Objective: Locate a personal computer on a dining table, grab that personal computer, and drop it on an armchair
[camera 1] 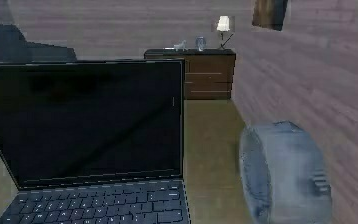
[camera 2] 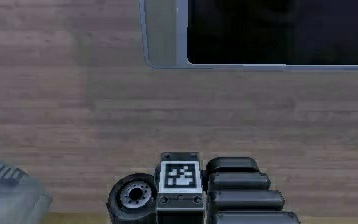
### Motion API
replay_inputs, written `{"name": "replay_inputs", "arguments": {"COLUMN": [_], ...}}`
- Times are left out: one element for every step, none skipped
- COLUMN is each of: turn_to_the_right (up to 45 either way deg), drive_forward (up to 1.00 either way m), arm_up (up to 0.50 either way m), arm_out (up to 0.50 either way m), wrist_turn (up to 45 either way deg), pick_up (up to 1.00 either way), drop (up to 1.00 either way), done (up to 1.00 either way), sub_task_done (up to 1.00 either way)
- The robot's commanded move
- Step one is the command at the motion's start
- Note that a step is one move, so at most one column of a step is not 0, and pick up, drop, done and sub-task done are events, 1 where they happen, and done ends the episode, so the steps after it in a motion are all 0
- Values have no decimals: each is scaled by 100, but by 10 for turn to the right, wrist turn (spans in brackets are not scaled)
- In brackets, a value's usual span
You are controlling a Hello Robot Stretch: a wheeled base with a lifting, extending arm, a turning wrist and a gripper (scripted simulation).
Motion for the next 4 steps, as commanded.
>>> {"name": "replay_inputs", "arguments": {"turn_to_the_right": [-240, 0, 0, 0], "drive_forward": [0, 100, 100, 100], "arm_up": [0, 0, 0, 0], "arm_out": [0, 0, 0, 0], "wrist_turn": [0, 0, 0, 0], "pick_up": [0, 0, 0, 0], "drop": [0, 0, 0, 0], "done": [0, 0, 0, 0], "sub_task_done": [0, 0, 0, 0]}}
